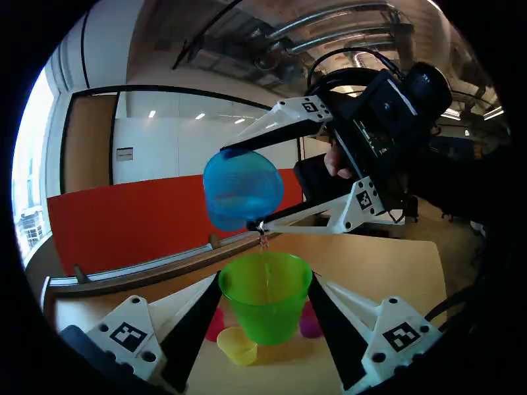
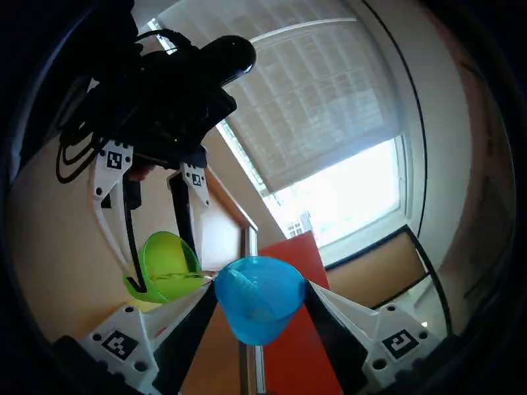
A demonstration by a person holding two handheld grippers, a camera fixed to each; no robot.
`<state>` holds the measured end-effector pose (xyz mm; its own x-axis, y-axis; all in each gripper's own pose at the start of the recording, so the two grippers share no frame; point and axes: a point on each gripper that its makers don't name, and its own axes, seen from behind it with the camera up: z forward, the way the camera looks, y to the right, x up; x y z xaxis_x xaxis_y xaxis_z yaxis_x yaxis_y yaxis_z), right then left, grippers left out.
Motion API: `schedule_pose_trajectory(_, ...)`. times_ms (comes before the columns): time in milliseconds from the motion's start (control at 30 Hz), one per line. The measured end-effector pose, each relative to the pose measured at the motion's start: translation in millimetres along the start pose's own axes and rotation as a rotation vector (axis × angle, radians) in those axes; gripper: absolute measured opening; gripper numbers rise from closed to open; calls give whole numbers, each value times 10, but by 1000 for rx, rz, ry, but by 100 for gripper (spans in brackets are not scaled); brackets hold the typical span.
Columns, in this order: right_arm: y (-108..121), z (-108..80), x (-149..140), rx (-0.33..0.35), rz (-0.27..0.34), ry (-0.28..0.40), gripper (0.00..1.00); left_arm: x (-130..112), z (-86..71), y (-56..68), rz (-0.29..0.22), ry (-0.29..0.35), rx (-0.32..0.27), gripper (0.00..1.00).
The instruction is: Pour water
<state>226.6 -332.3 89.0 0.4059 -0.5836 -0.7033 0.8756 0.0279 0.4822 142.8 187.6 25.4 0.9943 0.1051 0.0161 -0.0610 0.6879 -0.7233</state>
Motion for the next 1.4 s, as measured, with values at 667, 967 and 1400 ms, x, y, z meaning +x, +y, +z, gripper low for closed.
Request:
schedule_pose_trajectory(667, 19, -15, 17, -7, -36, -3, 94, 12, 3, 17, 5, 2, 0, 89)
schedule_pose_trajectory(967, 39, -30, 16, -10, -51, -4, 94, 21, 1, 30, 9, 4, -1, 89)
schedule_pose_trajectory(1400, 51, -37, 45, -18, -73, -3, 94, 38, -9, 37, 11, 7, 0, 89)
